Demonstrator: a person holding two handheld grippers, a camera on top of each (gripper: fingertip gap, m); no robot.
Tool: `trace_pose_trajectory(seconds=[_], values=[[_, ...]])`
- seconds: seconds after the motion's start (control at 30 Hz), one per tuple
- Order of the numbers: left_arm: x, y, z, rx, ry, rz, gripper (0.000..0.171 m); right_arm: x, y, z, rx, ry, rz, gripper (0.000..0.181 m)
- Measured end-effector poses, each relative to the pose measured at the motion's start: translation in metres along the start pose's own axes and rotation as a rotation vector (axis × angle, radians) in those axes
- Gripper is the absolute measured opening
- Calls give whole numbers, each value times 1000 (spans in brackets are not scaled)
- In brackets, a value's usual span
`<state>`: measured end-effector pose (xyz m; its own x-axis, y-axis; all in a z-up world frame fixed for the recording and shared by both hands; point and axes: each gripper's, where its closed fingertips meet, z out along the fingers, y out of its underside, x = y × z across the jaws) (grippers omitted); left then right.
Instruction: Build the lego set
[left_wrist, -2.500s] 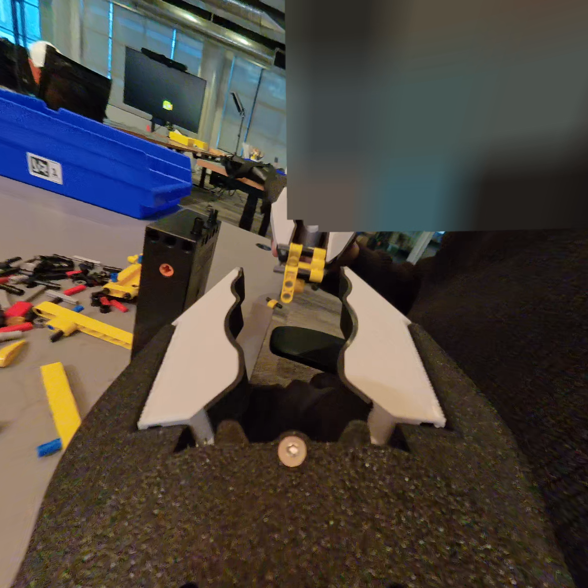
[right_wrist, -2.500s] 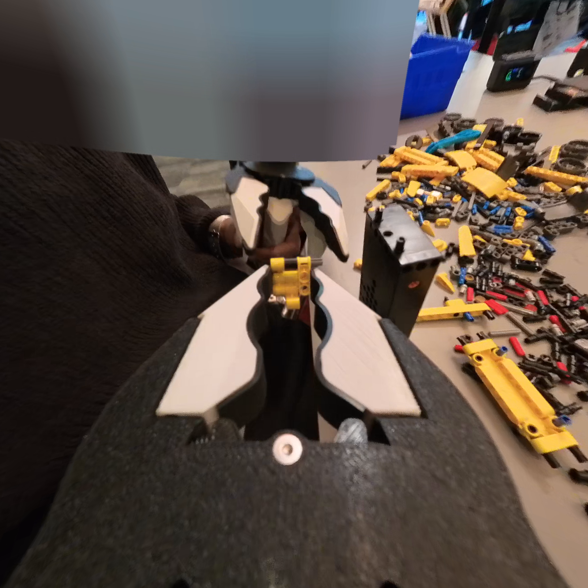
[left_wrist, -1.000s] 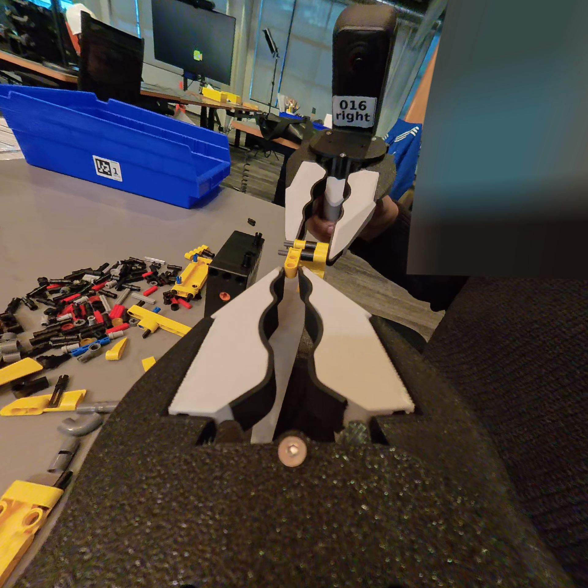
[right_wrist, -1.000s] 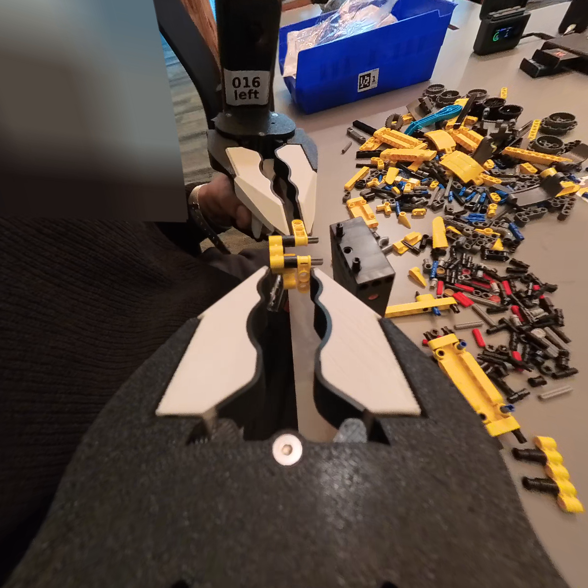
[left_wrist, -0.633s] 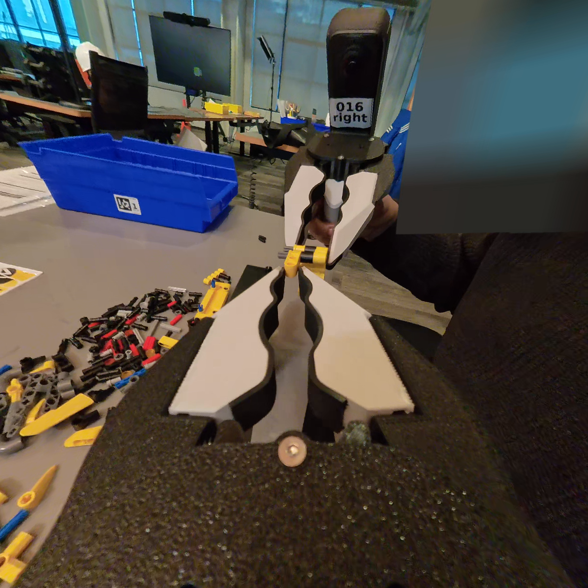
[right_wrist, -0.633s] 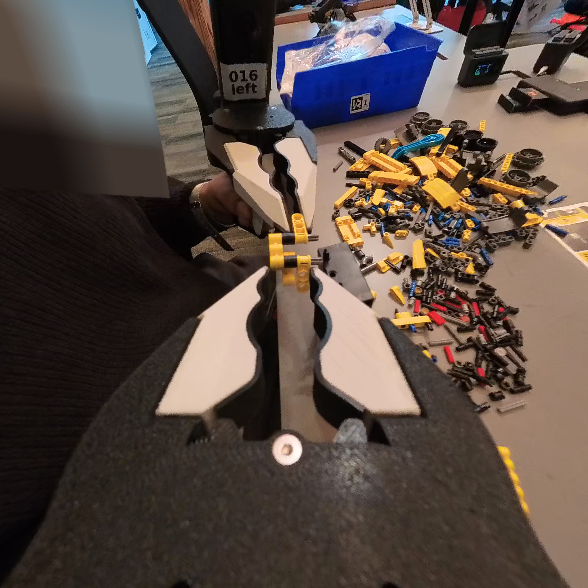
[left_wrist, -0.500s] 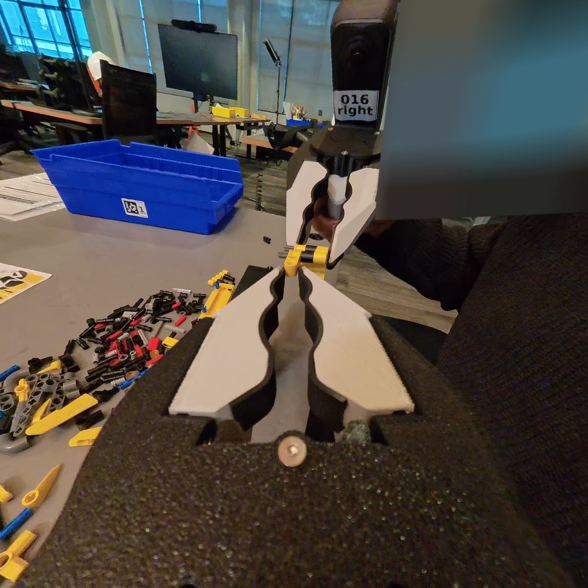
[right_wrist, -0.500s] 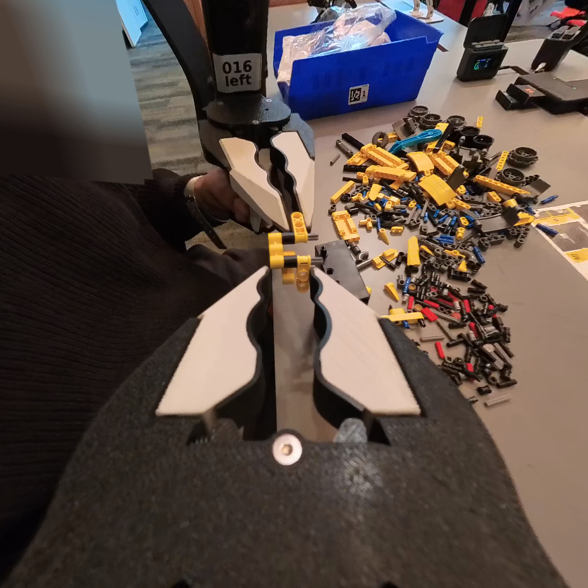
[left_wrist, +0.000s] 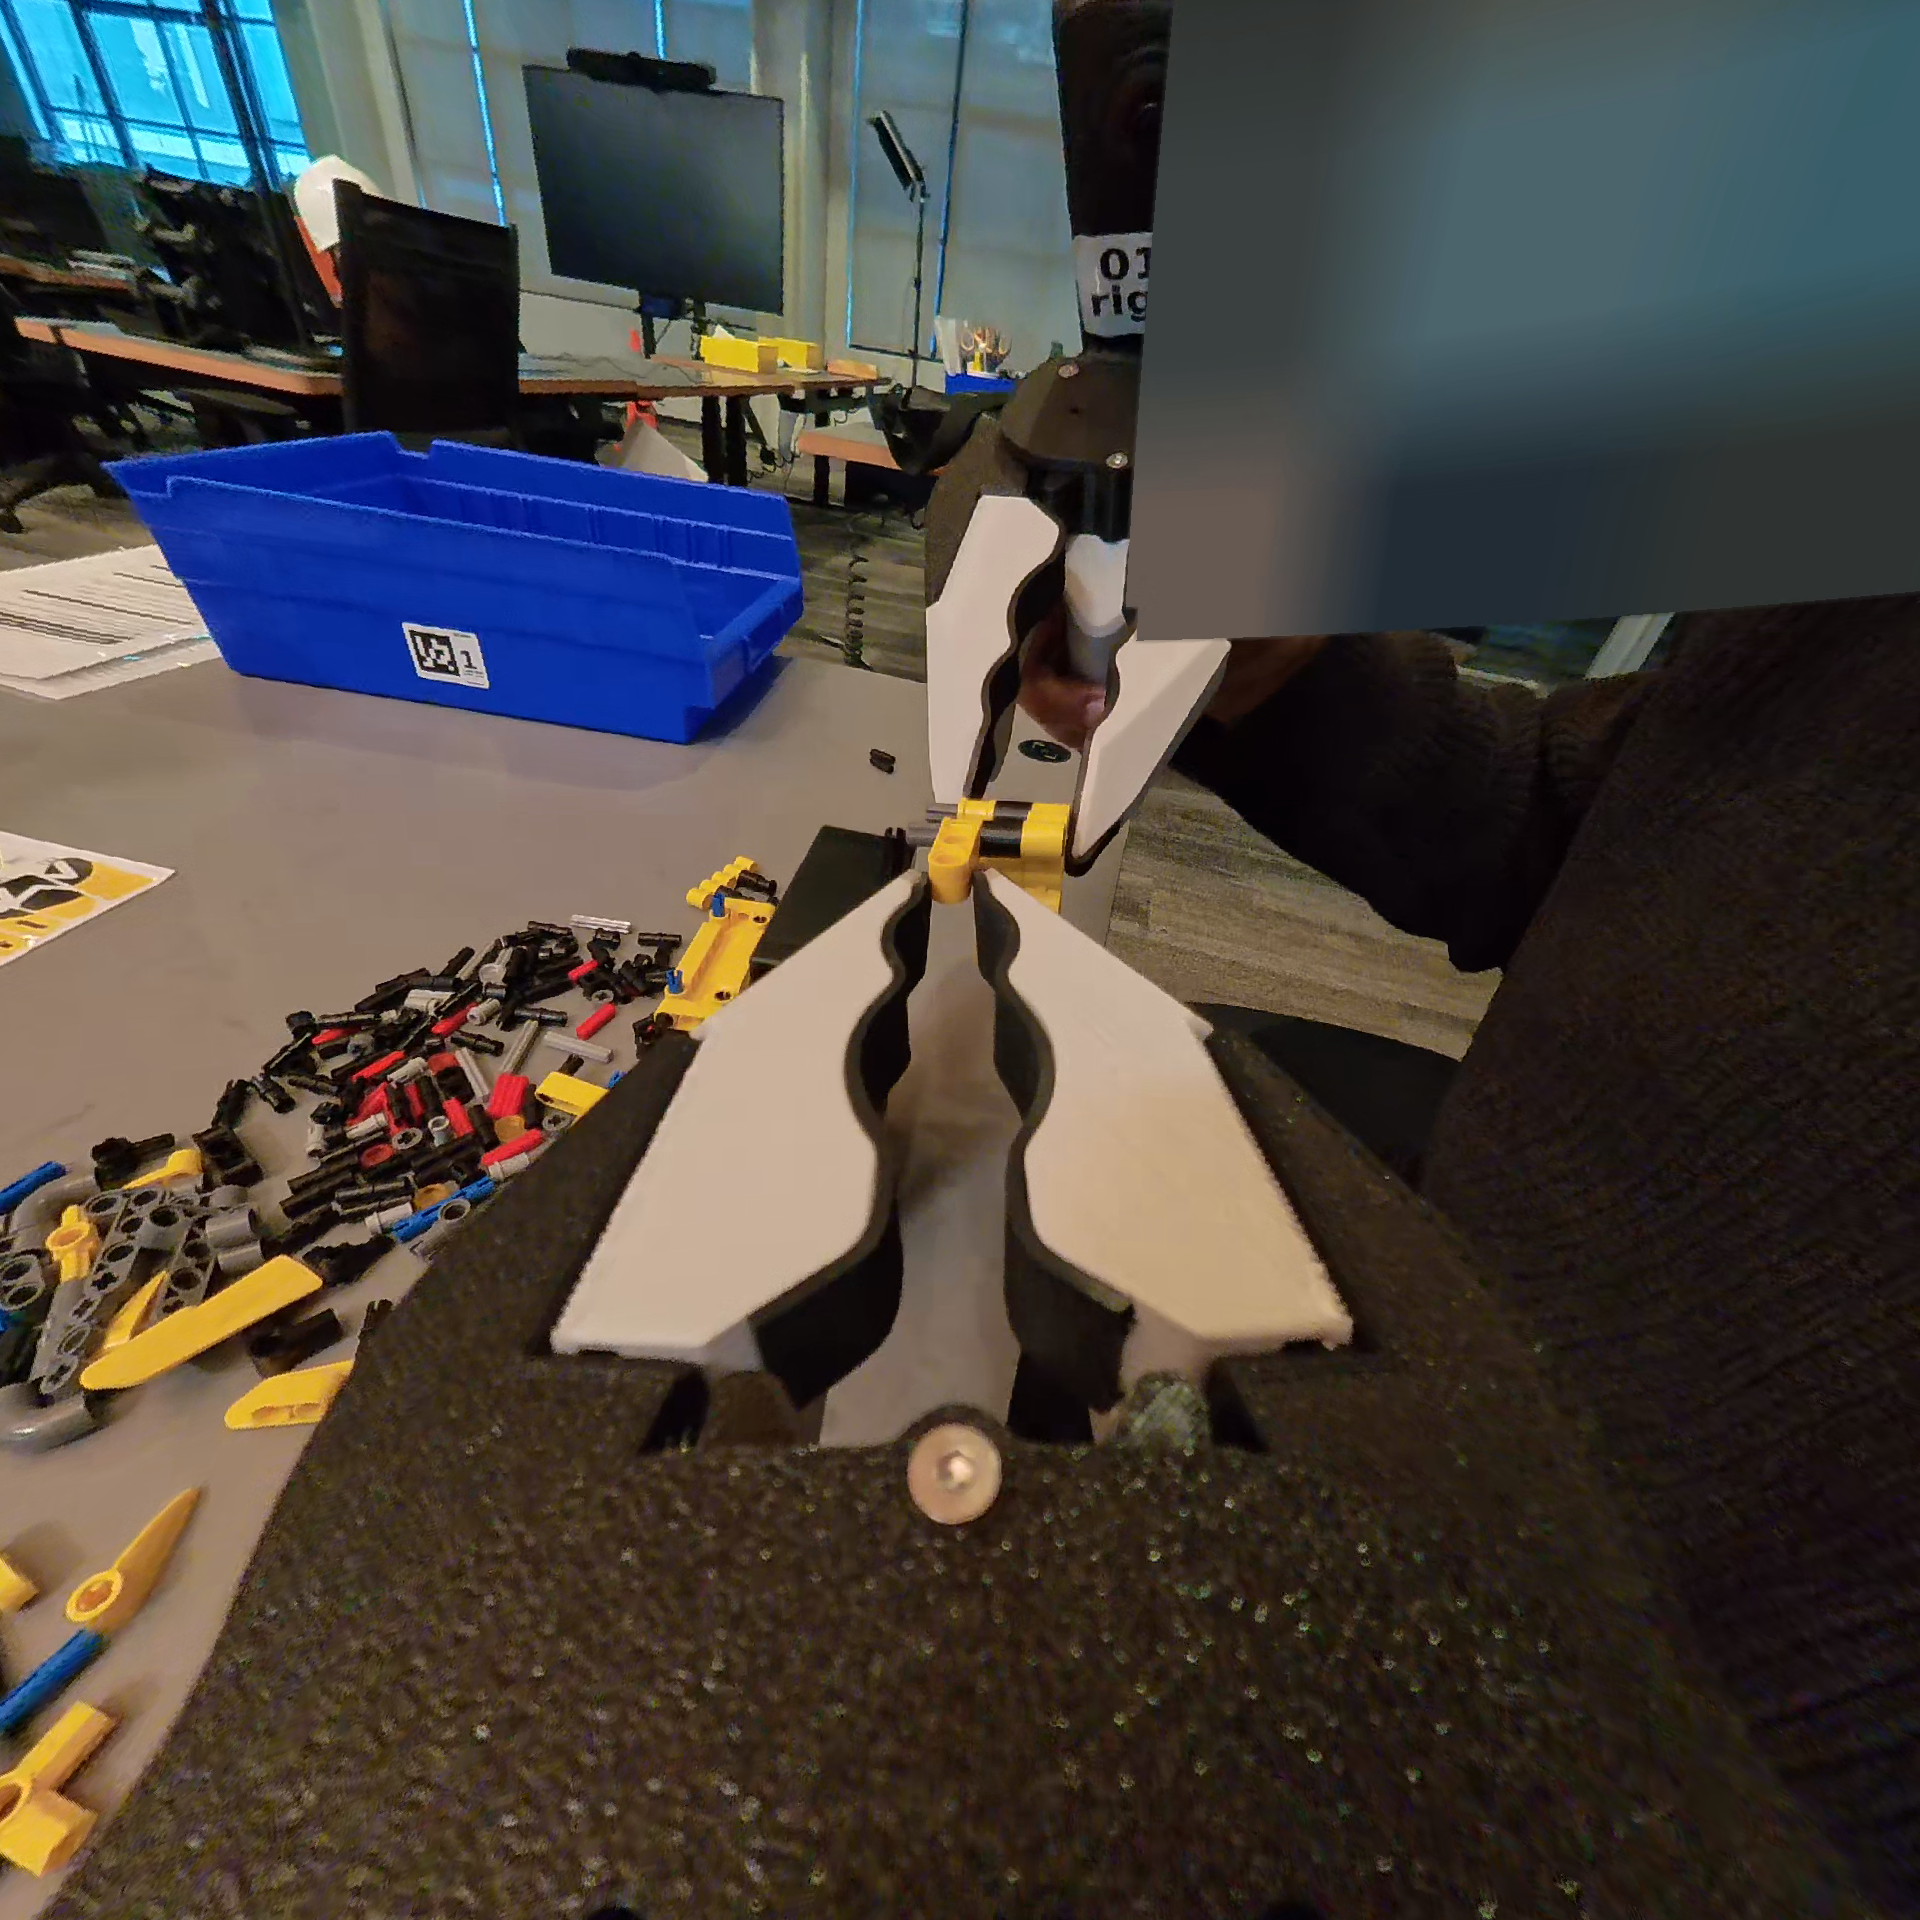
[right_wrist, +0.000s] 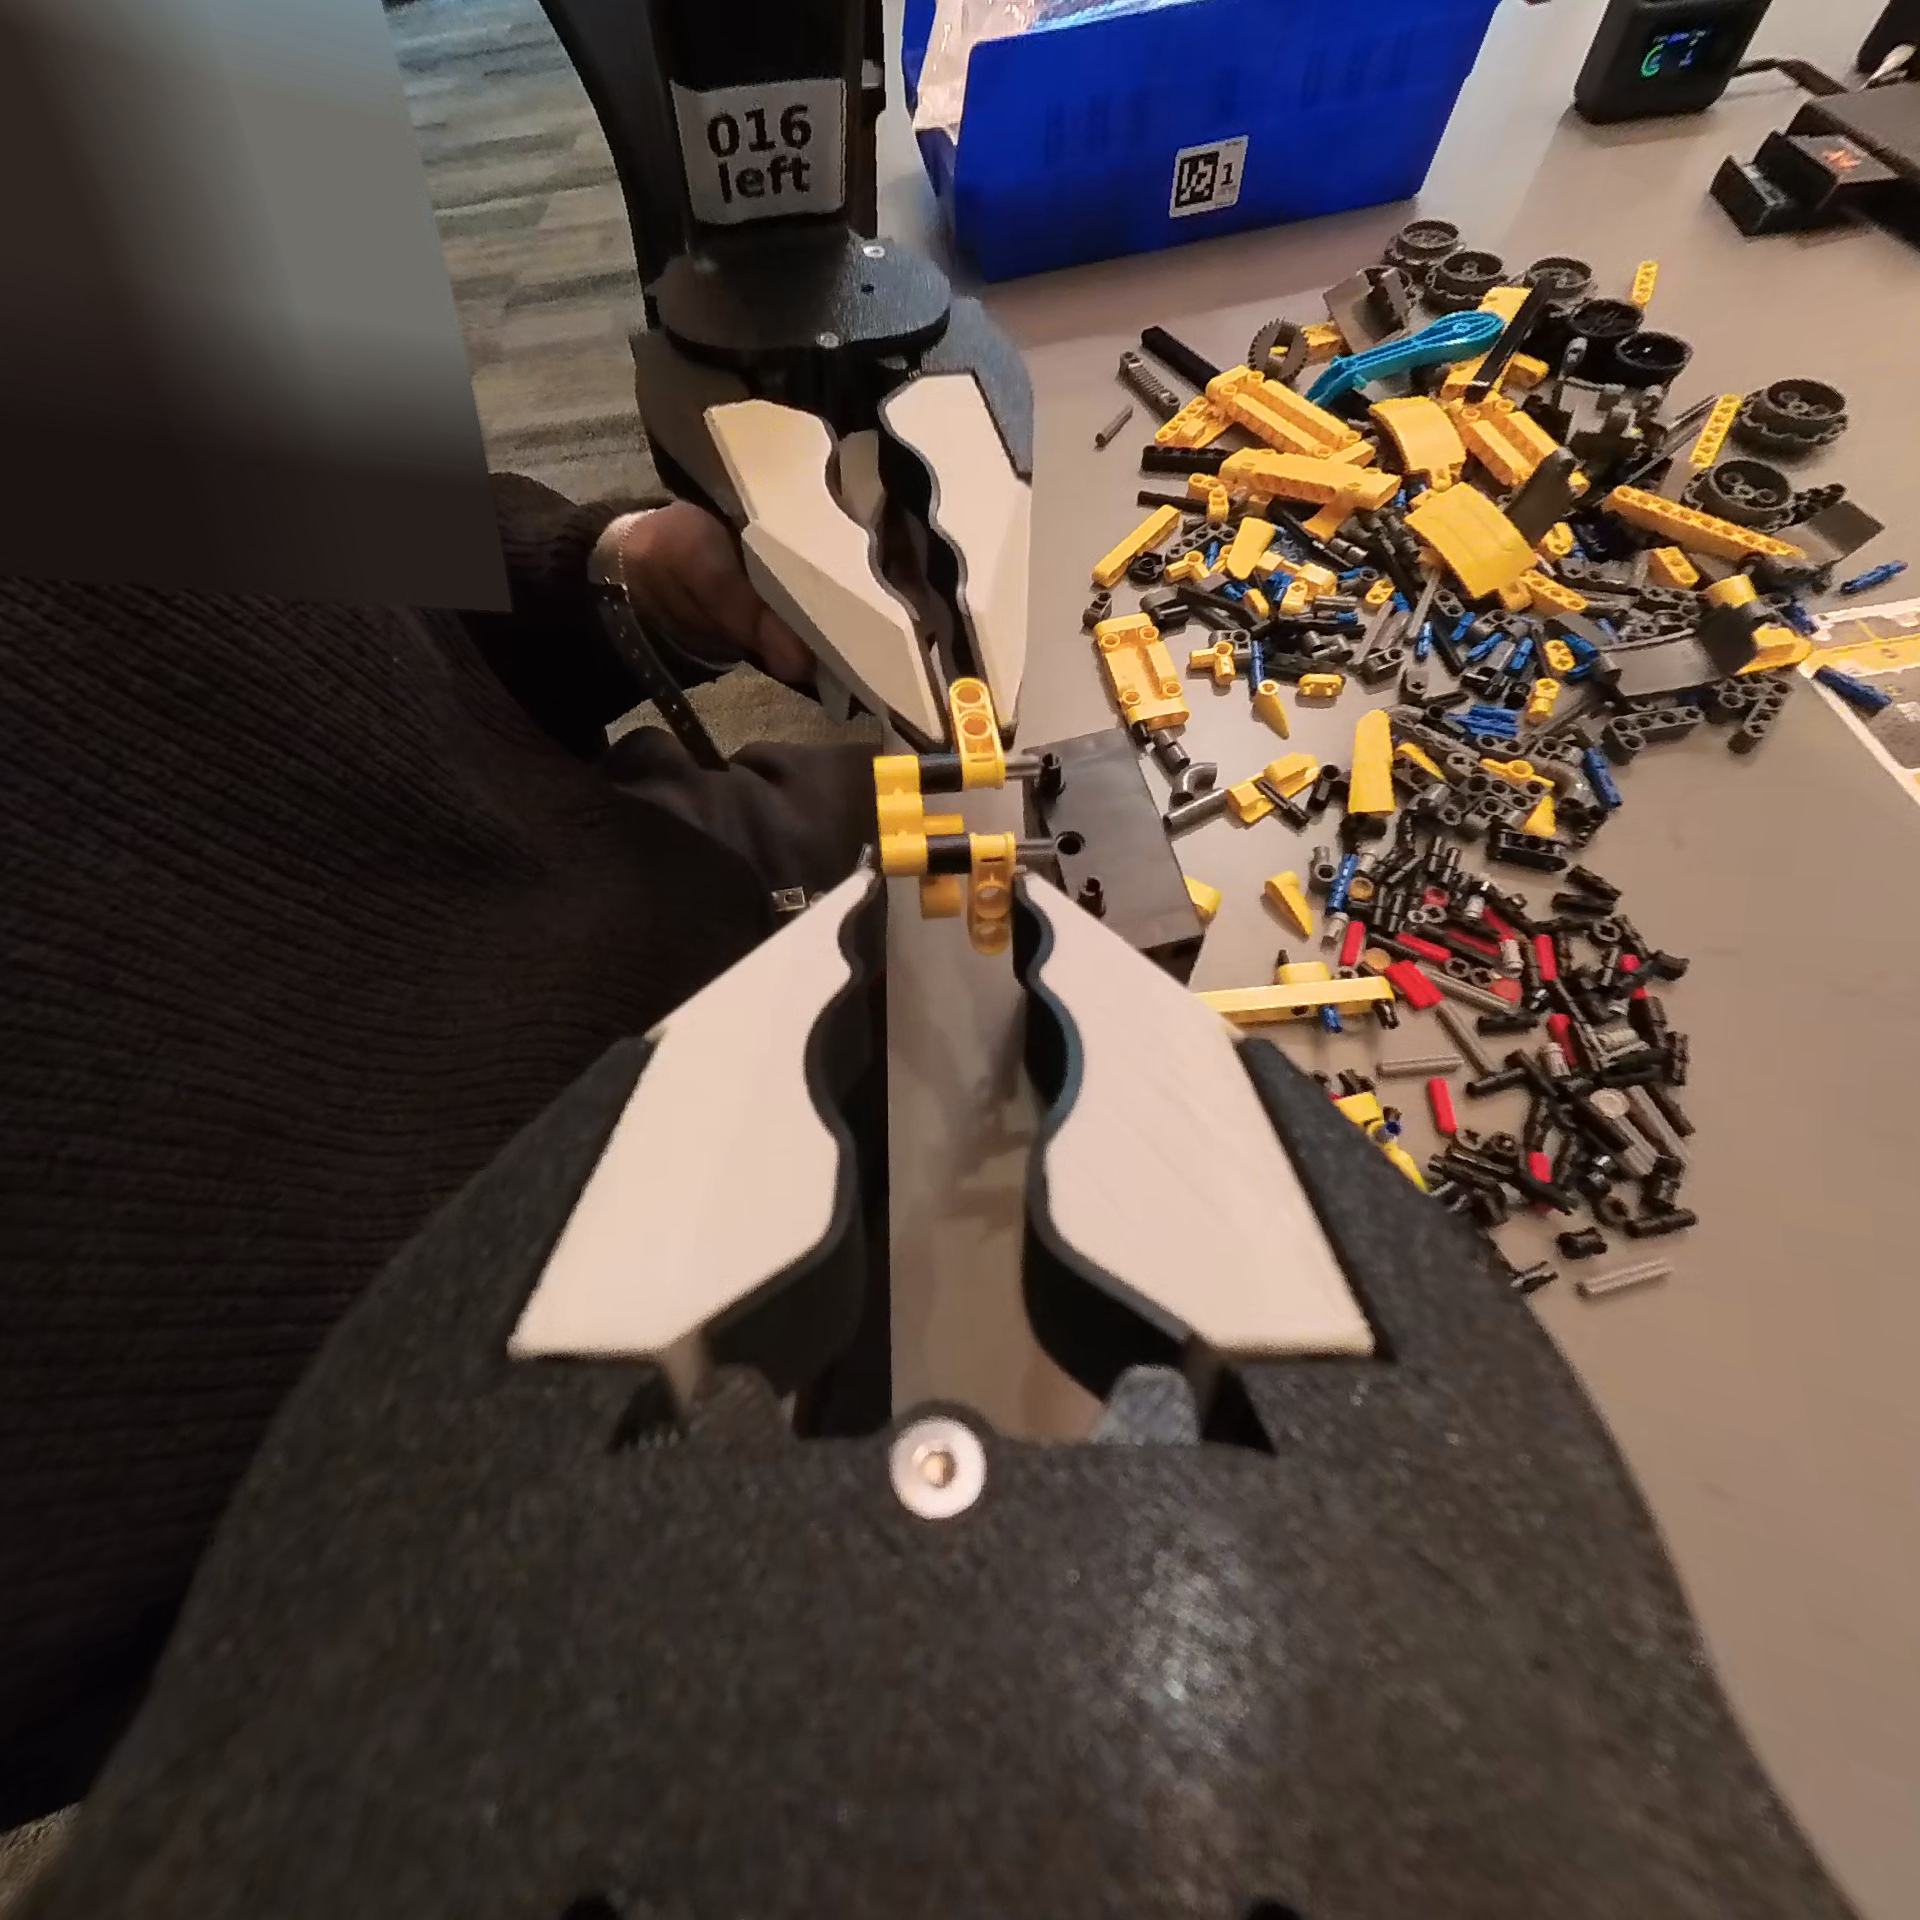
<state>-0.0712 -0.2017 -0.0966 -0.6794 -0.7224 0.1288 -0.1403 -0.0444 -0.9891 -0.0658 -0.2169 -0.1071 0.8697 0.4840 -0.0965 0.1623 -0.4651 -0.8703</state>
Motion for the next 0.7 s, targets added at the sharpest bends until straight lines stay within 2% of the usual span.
trace_pose_trajectory(seconds=[0.7], values=[[-1,5,4,-61,-26,41,7,3,7,-2,-104,44,-36,24]])
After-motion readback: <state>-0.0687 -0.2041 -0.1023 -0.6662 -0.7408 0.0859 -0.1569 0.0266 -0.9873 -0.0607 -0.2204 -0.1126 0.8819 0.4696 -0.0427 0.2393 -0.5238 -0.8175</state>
